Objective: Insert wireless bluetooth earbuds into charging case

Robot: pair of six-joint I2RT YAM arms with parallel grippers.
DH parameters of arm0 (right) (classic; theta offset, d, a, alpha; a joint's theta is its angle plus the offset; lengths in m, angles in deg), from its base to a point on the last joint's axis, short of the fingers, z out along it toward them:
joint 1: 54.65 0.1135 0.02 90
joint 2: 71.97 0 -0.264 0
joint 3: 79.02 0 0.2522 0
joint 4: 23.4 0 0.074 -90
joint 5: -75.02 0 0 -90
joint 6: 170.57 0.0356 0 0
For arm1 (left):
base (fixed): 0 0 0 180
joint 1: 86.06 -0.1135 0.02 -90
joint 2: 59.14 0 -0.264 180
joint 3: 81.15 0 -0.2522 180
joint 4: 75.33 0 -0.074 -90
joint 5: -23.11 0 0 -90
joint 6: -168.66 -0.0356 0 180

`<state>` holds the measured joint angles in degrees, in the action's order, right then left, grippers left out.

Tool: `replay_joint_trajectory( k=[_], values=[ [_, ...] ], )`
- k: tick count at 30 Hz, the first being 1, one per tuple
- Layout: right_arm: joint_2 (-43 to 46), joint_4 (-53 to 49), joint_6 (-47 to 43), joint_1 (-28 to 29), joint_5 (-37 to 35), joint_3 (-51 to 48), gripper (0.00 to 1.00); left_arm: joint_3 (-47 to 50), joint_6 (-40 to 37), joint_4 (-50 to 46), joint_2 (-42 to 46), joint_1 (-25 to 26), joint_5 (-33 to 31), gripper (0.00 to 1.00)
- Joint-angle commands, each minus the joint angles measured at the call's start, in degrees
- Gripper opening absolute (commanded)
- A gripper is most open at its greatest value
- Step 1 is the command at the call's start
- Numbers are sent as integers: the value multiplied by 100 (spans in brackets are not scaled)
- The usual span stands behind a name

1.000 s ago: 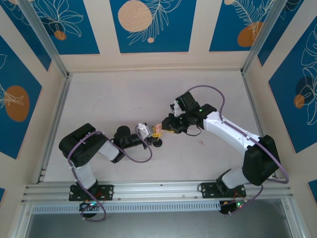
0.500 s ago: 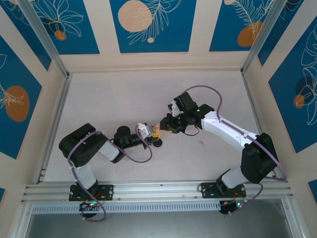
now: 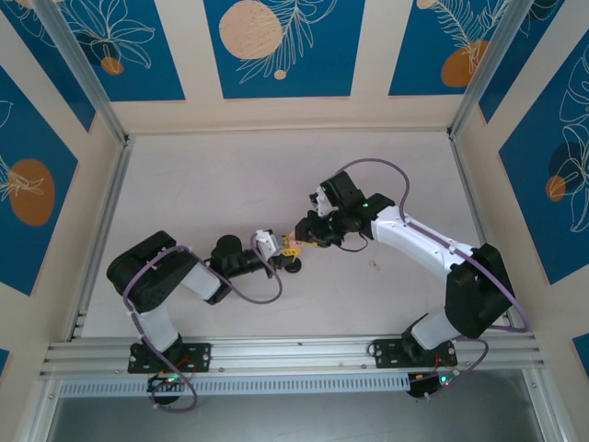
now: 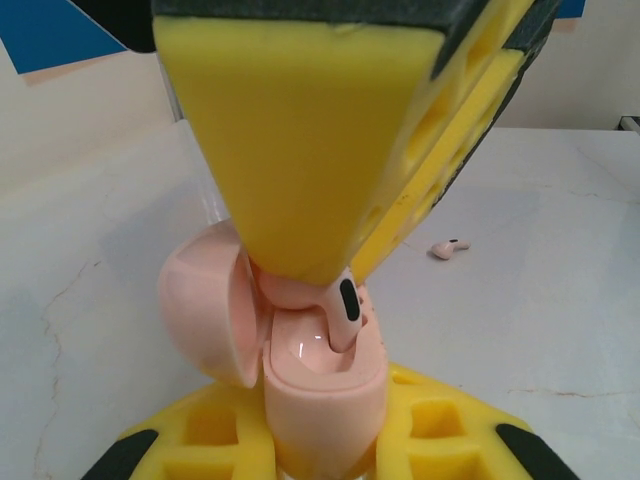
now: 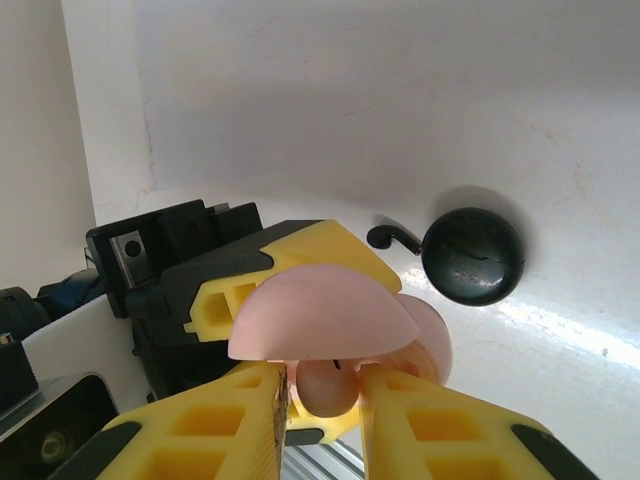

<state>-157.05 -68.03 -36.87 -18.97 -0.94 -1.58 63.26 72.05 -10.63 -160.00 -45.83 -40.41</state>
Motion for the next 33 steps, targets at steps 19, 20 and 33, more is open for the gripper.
replay_joint_trajectory(
  k=[19,20,33],
  values=[
    [-2,105,-177,141,284,110,30,58,-97,207,71,91,-47,6],
    [0,99,-178,146,283,110,30,53,-100,214,75,91,-52,6],
    [118,-130,-313,167,43,175,35,64,-98,214,84,103,-60,6]
  ],
)
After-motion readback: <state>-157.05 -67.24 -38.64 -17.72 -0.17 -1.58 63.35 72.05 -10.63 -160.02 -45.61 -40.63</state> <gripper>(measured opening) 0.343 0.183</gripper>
